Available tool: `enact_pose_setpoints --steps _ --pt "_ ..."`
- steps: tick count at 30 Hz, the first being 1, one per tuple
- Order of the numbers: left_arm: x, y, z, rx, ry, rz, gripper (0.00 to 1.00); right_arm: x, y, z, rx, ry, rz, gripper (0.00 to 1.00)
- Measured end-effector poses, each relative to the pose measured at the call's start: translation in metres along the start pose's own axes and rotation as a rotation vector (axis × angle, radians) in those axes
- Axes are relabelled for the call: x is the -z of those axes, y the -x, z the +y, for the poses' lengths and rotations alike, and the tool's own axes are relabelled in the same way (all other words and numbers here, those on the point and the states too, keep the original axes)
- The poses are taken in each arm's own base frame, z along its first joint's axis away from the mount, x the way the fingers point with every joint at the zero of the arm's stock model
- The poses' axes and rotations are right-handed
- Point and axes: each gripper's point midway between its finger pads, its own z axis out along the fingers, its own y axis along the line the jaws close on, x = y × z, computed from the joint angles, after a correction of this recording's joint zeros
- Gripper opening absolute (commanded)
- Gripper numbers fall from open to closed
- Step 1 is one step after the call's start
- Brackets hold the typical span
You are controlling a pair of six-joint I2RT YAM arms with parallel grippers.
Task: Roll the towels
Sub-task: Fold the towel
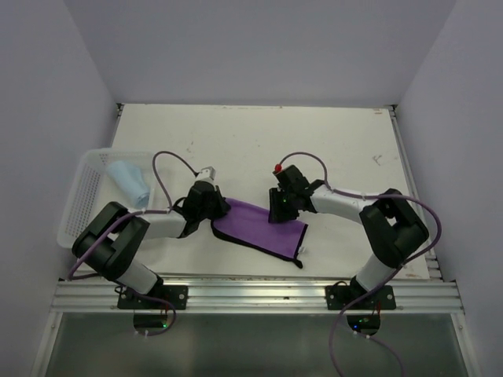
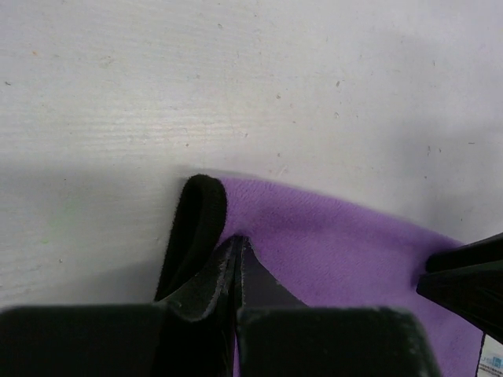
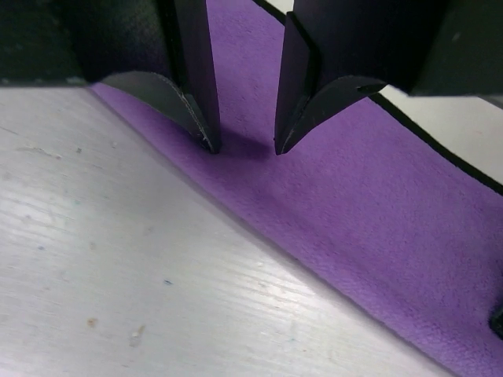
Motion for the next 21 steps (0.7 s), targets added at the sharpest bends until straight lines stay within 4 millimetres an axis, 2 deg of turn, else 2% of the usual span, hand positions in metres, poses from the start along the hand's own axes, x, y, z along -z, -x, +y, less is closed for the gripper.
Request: enact_pose_setpoints --steps 9,21 --pt "-0.002 0.020 0.023 0.054 0.051 -0.020 0.00 0.015 0.001 -0.021 -0.025 -0.015 -0.029 0.42" --pt "-0.001 0.022 0.025 0.035 0.050 -0.017 0.00 0.019 -0.011 -0.036 -0.027 -0.034 -0.016 0.44"
